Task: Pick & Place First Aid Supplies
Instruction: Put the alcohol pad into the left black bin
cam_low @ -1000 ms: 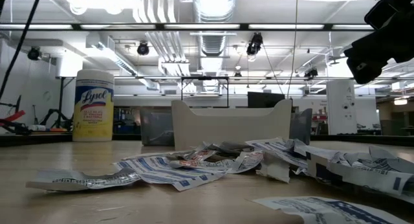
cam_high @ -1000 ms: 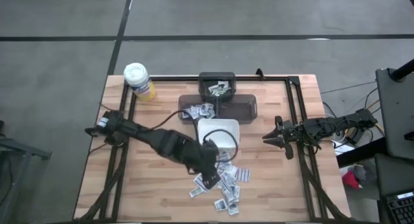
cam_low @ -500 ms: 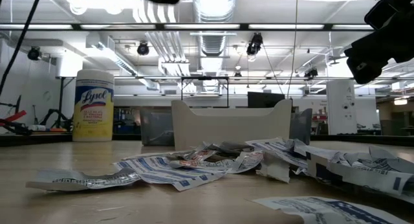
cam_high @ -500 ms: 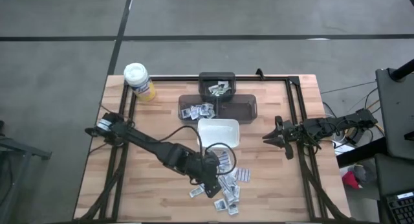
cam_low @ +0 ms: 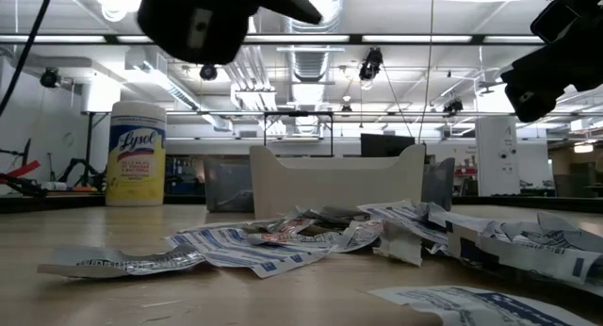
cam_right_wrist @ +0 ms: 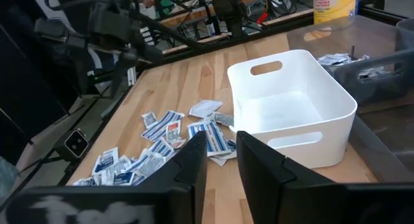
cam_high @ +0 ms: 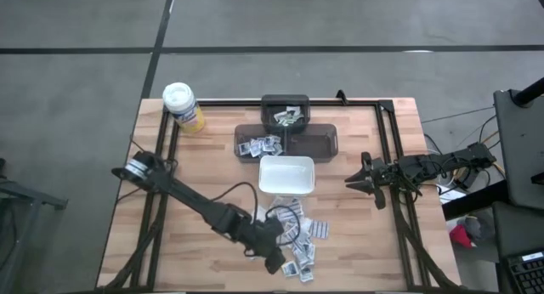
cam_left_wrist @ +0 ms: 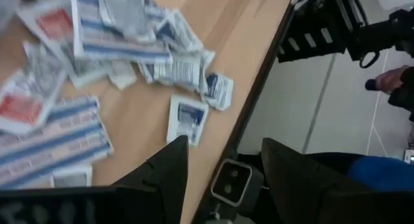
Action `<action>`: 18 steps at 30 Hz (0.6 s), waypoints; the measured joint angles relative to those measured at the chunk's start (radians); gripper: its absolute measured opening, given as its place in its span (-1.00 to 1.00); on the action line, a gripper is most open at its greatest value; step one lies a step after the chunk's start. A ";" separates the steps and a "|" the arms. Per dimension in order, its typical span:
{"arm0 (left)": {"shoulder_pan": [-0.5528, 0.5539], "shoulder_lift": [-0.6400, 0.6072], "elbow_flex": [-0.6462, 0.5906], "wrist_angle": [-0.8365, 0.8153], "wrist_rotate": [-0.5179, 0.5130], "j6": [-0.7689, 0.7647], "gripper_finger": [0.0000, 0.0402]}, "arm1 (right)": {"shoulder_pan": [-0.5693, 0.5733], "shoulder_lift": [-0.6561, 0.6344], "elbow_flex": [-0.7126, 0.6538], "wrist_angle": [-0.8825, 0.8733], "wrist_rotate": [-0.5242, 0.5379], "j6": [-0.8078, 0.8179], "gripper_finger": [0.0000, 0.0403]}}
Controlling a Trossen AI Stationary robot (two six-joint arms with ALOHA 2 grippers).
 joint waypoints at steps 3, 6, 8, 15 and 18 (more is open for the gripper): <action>-0.022 0.000 -0.003 -0.004 0.001 -0.022 -0.06 | 0.000 0.000 0.000 0.000 0.000 0.000 -0.57; -0.037 0.000 -0.003 -0.042 -0.002 -0.023 -0.06 | 0.000 0.000 0.000 0.001 0.000 0.000 -0.57; -0.045 0.000 -0.003 -0.095 -0.030 -0.018 -0.06 | 0.000 0.000 0.000 0.018 0.000 0.010 -0.59; -0.079 0.000 -0.004 -0.340 -0.160 -0.023 -0.06 | 0.001 0.000 0.000 0.174 -0.002 0.204 -0.65; -0.096 -0.001 -0.012 -0.365 -0.219 -0.023 -0.06 | 0.001 0.000 0.000 0.258 -0.005 0.259 -0.66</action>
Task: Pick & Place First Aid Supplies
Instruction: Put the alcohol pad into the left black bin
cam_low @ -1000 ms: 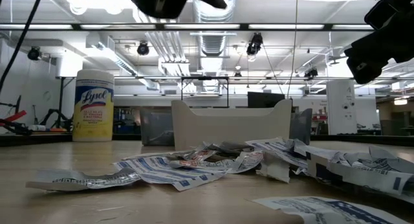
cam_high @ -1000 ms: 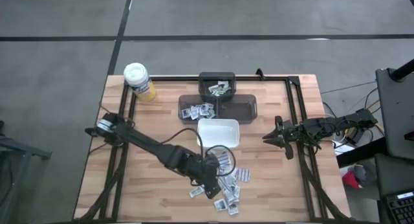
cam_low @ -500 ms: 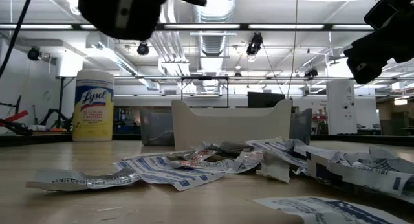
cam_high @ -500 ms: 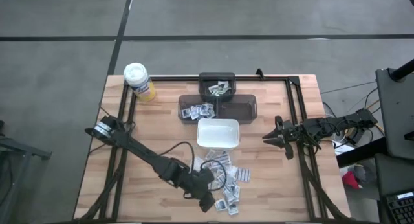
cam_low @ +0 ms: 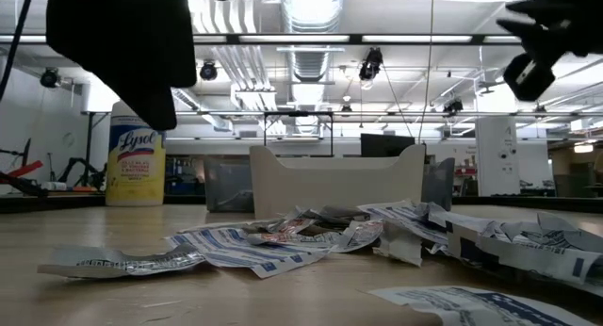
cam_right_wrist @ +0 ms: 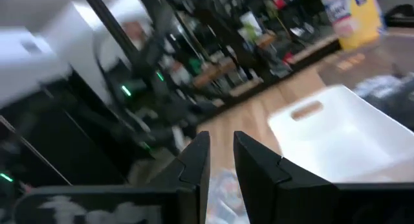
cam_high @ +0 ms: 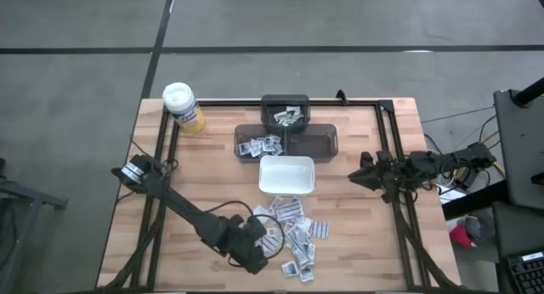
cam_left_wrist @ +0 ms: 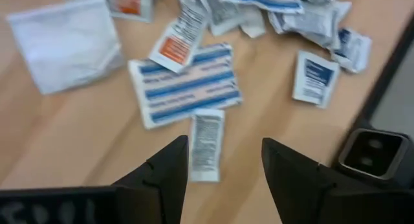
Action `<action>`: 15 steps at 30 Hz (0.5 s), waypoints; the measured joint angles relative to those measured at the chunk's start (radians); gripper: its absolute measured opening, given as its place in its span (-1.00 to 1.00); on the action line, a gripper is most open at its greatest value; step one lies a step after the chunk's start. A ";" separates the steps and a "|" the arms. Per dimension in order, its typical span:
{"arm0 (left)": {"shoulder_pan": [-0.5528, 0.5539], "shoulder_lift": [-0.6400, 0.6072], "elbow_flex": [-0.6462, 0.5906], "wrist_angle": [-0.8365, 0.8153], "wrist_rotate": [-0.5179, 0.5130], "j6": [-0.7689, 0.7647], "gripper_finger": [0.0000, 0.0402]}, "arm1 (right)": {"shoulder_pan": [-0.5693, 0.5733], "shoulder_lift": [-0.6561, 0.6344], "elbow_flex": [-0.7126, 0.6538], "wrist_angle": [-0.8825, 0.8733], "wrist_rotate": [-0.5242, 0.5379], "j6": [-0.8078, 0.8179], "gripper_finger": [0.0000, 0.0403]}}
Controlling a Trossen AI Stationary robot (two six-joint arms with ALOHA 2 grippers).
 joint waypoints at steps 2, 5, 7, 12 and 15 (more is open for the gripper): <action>-0.011 -0.003 -0.015 -0.003 -0.049 -0.001 -0.06 | 0.000 0.000 0.000 0.059 -0.008 0.018 -0.66; -0.022 -0.006 -0.045 -0.005 -0.070 -0.027 -0.06 | 0.001 0.000 0.000 0.146 -0.053 0.031 -0.64; -0.028 -0.007 -0.069 -0.006 -0.070 -0.051 -0.06 | 0.001 0.000 0.000 0.201 -0.094 0.047 -0.63; -0.036 -0.028 -0.127 -0.002 -0.070 -0.080 -0.06 | 0.022 0.041 0.000 0.309 -0.128 0.116 -0.62; -0.038 -0.069 -0.169 0.000 -0.085 -0.087 -0.06 | 0.055 0.111 0.007 0.325 -0.128 0.120 -0.62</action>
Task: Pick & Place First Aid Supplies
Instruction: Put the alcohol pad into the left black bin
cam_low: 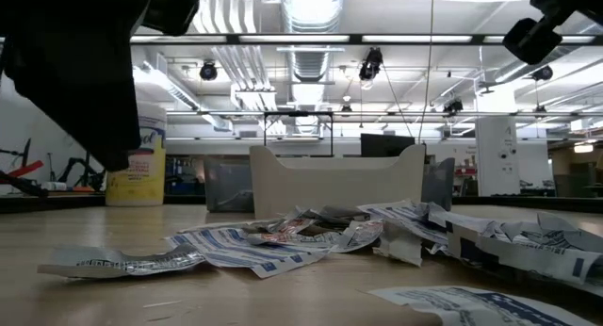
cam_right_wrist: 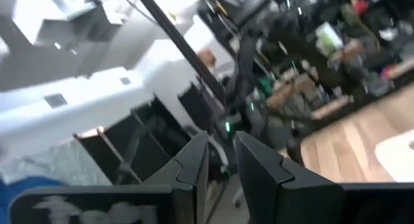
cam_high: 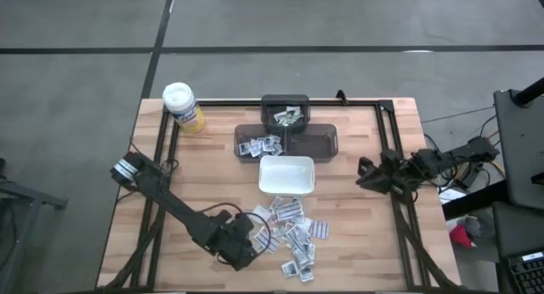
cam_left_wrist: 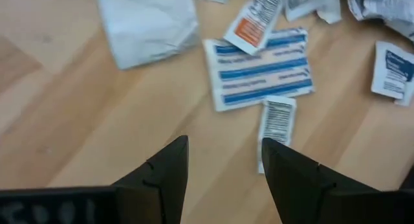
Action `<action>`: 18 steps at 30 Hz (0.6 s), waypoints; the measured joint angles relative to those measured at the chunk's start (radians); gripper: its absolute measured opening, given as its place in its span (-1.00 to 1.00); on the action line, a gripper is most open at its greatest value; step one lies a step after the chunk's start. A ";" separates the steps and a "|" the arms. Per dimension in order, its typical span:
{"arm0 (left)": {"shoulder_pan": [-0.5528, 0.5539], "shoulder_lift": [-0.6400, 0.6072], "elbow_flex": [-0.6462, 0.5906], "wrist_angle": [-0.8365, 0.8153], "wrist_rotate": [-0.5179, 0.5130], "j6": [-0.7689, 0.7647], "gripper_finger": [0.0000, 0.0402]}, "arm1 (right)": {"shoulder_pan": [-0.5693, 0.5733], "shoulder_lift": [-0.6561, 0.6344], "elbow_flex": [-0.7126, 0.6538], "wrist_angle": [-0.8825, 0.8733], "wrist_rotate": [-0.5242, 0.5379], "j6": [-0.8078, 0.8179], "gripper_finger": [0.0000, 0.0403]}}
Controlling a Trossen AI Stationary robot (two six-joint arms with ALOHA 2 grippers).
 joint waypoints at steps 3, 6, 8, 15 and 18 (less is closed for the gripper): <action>-0.002 -0.060 -0.053 0.005 -0.014 -0.002 -0.06 | 0.040 0.105 0.040 0.000 0.001 0.007 -0.62; -0.005 -0.137 -0.118 0.013 -0.030 -0.006 -0.06 | 0.078 0.225 0.104 0.000 0.001 -0.004 -0.62; -0.007 -0.190 -0.164 0.018 -0.039 -0.009 -0.06 | 0.103 0.313 0.155 0.000 0.001 -0.026 -0.62; -0.009 -0.360 -0.312 0.035 -0.067 -0.035 -0.06 | 0.185 0.602 0.393 -0.143 0.001 -0.102 -0.62; -0.009 -0.413 -0.356 0.035 -0.094 -0.050 -0.06 | 0.214 0.715 0.506 -0.260 0.000 -0.124 -0.62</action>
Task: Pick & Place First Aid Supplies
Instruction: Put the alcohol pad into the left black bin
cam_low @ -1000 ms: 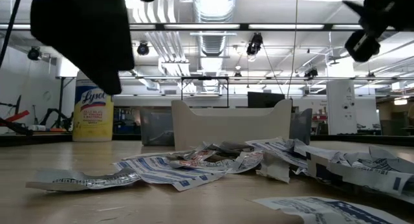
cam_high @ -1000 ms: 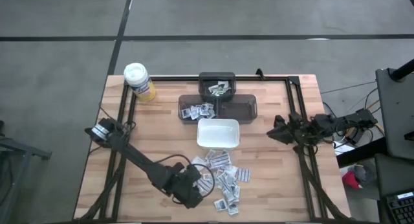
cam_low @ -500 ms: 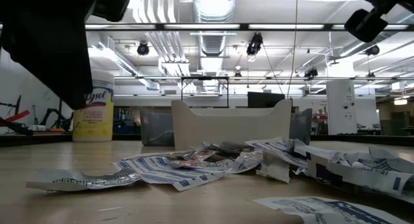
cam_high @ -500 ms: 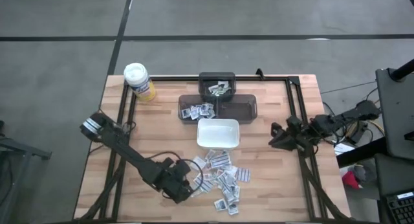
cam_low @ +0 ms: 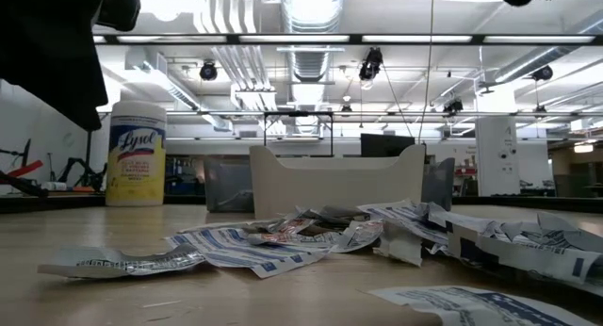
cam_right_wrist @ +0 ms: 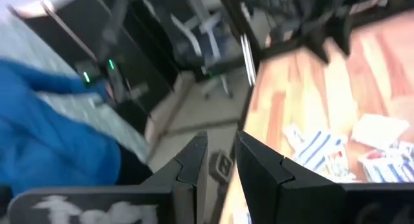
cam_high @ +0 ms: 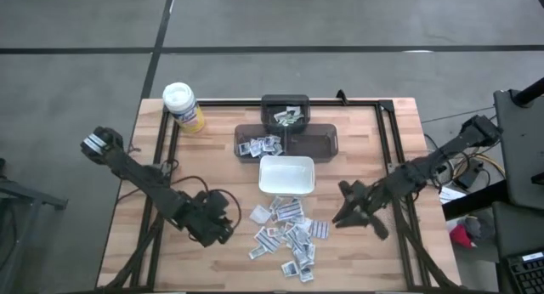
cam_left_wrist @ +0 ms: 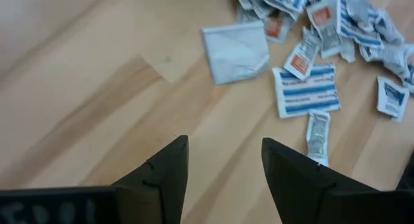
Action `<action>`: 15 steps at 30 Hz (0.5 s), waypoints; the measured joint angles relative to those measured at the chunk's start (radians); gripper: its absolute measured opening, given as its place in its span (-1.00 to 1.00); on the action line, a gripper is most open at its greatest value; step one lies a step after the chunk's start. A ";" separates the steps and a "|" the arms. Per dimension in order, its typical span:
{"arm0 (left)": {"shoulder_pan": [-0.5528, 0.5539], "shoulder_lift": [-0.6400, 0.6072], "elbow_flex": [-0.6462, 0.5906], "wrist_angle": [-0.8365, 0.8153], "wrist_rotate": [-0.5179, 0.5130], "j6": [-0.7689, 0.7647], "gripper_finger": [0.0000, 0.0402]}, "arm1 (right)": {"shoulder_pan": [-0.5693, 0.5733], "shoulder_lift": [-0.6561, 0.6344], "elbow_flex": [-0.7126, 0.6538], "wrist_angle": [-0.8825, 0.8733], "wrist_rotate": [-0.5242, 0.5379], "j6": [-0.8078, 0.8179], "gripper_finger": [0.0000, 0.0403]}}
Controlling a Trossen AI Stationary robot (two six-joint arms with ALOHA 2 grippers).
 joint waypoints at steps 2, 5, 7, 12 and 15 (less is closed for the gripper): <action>0.000 -0.028 -0.021 0.003 -0.015 -0.002 -0.06 | 0.017 0.073 0.075 -0.075 0.000 -0.003 -0.62; 0.000 -0.057 -0.048 0.005 -0.024 -0.002 -0.06 | 0.037 0.178 0.178 -0.178 -0.003 -0.021 -0.62; 0.000 -0.071 -0.061 0.005 -0.026 -0.006 -0.06 | 0.047 0.245 0.242 -0.231 -0.016 -0.045 -0.62; 0.000 -0.086 -0.072 0.005 -0.034 0.003 -0.06 | 0.048 0.414 0.394 -0.334 -0.107 -0.091 -0.62; 0.000 -0.086 -0.072 0.005 -0.036 0.019 -0.06 | 0.047 0.513 0.487 -0.427 -0.134 -0.150 -0.62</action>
